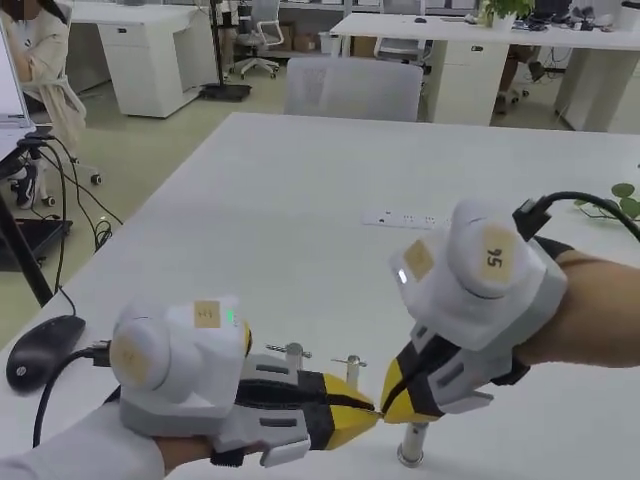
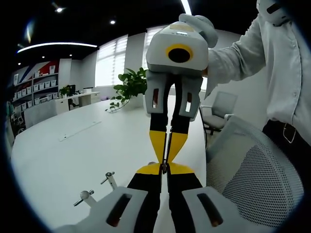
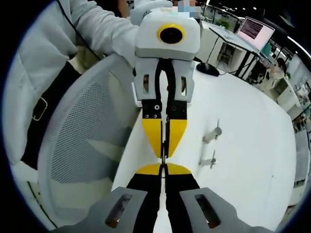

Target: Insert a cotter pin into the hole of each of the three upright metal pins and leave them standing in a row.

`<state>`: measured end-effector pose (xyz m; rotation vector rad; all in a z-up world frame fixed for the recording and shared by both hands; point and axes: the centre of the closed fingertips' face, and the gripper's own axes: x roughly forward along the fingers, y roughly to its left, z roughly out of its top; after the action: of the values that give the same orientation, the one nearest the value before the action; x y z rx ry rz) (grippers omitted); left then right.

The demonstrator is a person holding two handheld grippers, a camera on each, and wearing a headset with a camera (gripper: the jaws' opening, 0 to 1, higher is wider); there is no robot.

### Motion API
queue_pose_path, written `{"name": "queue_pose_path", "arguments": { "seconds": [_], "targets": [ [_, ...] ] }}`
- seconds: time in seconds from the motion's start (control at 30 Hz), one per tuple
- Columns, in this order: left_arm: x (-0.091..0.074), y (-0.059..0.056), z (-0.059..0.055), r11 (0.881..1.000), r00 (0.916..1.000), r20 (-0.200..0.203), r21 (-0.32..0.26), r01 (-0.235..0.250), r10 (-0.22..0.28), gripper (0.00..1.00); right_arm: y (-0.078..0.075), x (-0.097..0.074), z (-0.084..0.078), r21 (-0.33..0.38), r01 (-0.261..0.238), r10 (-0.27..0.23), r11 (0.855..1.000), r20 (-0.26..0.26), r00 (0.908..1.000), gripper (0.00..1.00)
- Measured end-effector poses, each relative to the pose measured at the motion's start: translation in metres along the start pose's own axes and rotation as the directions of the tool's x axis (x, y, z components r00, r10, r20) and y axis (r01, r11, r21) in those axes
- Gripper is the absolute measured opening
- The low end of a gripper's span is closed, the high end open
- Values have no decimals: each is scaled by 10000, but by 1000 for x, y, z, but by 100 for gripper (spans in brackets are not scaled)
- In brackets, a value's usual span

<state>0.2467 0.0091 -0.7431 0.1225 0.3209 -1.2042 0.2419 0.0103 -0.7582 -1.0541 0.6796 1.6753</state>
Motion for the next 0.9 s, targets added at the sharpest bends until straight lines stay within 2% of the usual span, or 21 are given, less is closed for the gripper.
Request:
{"name": "queue_pose_path", "arguments": {
  "seconds": [0.37,0.63,0.9],
  "targets": [
    [-1,-1,-1,9997,10000,-39,221,64,-63,1,1,0,4,-103,-22,22,9999,38,10000,2],
    [-2,-2,1,9998,9999,94,130,134,-136,0,2,-1,5,3,-134,134,9999,247,9996,4],
    [-5,-2,3,9996,9997,146,198,191,-194,0,5,-2,-4,160,-372,369,9992,185,9991,11]
  ]
}}
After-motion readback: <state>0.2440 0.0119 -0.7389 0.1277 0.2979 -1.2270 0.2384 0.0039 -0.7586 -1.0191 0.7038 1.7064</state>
